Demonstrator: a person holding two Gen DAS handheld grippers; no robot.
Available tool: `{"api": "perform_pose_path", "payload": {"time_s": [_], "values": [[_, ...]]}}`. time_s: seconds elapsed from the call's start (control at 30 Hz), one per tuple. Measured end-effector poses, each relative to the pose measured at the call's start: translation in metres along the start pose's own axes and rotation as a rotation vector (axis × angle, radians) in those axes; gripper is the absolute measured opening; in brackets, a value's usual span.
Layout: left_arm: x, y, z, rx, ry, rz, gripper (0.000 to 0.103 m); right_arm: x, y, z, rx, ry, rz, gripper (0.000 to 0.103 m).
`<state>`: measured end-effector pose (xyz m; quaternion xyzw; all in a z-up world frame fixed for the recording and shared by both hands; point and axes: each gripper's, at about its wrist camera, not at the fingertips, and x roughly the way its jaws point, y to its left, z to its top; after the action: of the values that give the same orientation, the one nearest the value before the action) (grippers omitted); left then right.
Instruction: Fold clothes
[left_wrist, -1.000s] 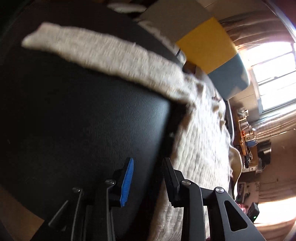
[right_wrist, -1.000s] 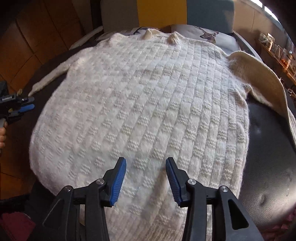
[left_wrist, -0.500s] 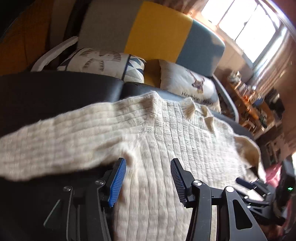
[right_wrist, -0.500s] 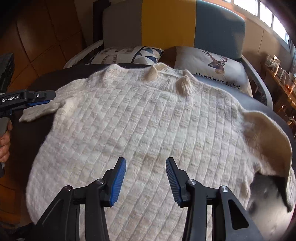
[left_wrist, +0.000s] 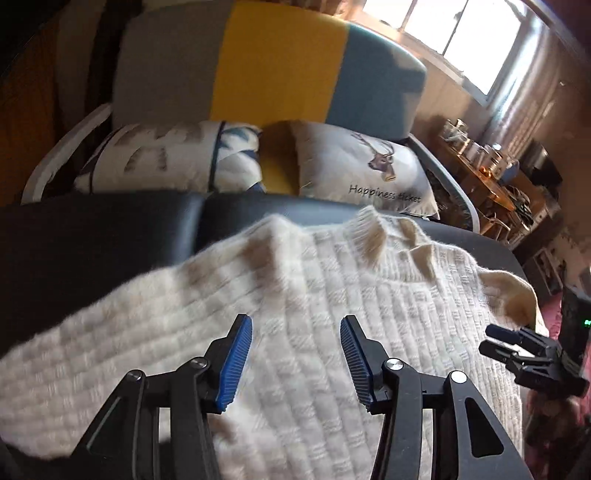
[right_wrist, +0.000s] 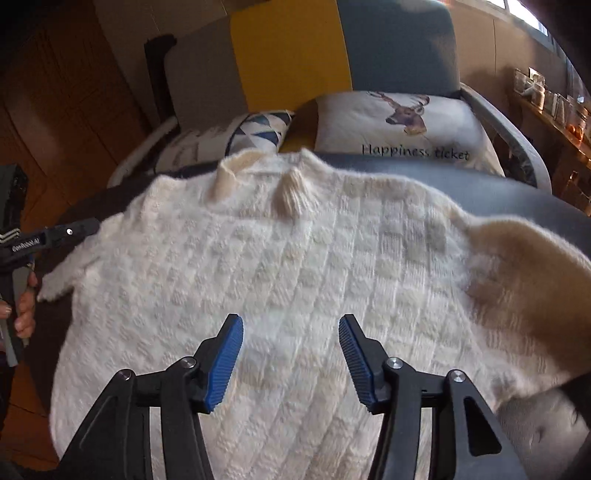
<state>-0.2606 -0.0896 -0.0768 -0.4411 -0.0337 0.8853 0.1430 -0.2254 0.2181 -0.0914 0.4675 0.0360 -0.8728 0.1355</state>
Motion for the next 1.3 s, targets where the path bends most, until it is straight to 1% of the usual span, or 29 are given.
{"api": "perform_pose_path", "payload": {"time_s": [0.07,0.1,0.13,0.17,0.2,0.27,0.33,0.4,0.43,0.53,0.57,0.63,0.77,0.83,0.9,0.93,0.97,1.0,1.1,1.13,1.2,1.3], "values": [[0.023,-0.026,0.020,0.131,-0.012,0.067,0.051,0.003,-0.010,0.012,0.013,-0.023,0.013,0.055],[0.035,-0.037,0.028,0.171,0.001,0.083,0.051,0.004,-0.016,0.017,0.019,-0.035,0.019,0.055],[0.044,-0.043,0.036,0.181,0.017,0.042,0.050,0.005,-0.021,0.023,0.026,-0.047,0.025,0.055],[0.051,-0.049,0.042,0.170,0.028,-0.030,0.051,0.006,-0.026,0.029,0.032,-0.058,0.032,0.055],[0.058,-0.055,0.049,0.140,0.048,-0.122,0.051,0.011,-0.030,0.033,0.048,-0.048,0.061,0.055],[0.082,-0.061,0.063,0.058,0.132,-0.256,0.051,0.024,-0.038,0.038,0.095,-0.007,0.162,0.055],[0.107,-0.067,0.076,-0.027,0.219,-0.386,0.052,0.033,-0.040,0.031,0.124,0.021,0.233,0.055],[0.135,-0.068,0.089,-0.095,0.287,-0.418,0.052,0.036,-0.041,0.019,0.140,0.037,0.267,0.055],[0.150,-0.067,0.094,-0.131,0.313,-0.420,0.052,0.036,-0.042,0.012,0.150,0.038,0.287,0.055],[0.185,-0.067,0.104,-0.208,0.399,-0.470,0.052,0.035,-0.045,-0.008,0.157,0.046,0.271,0.055],[0.191,-0.071,0.107,-0.202,0.410,-0.489,0.052,0.035,-0.046,-0.013,0.157,0.042,0.272,0.055],[0.194,-0.082,0.110,-0.170,0.407,-0.491,0.052,0.035,-0.050,-0.017,0.156,0.028,0.286,0.055],[0.196,-0.096,0.114,-0.176,0.426,-0.519,0.052,0.028,-0.055,-0.010,0.165,-0.012,0.292,0.055],[0.202,-0.107,0.114,-0.145,0.454,-0.513,0.052,0.028,-0.058,-0.005,0.170,-0.018,0.267,0.055],[0.201,-0.115,0.113,-0.115,0.453,-0.517,0.052,0.029,-0.062,0.000,0.174,-0.024,0.245,0.055],[0.201,-0.118,0.112,-0.105,0.449,-0.521,0.044,0.030,-0.062,-0.001,0.167,-0.028,0.231,0.055],[0.200,-0.121,0.111,-0.097,0.445,-0.527,0.017,0.032,-0.060,-0.003,0.155,-0.034,0.213,0.055],[0.200,-0.124,0.110,-0.089,0.440,-0.532,0.005,0.033,-0.058,-0.004,0.142,-0.039,0.195,0.055],[0.194,-0.136,0.116,-0.040,0.360,-0.522,0.004,0.038,-0.054,-0.010,0.105,-0.055,0.142,0.056],[0.197,-0.137,0.119,-0.049,0.348,-0.513,0.003,0.040,-0.052,-0.011,0.092,-0.061,0.124,0.056],[0.206,-0.136,0.124,-0.071,0.330,-0.492,0.003,0.043,-0.049,-0.015,0.067,-0.071,0.088,0.057],[0.224,-0.137,0.118,-0.043,0.358,-0.429,0.003,0.046,-0.042,-0.017,0.031,-0.073,0.038,0.057]]}}
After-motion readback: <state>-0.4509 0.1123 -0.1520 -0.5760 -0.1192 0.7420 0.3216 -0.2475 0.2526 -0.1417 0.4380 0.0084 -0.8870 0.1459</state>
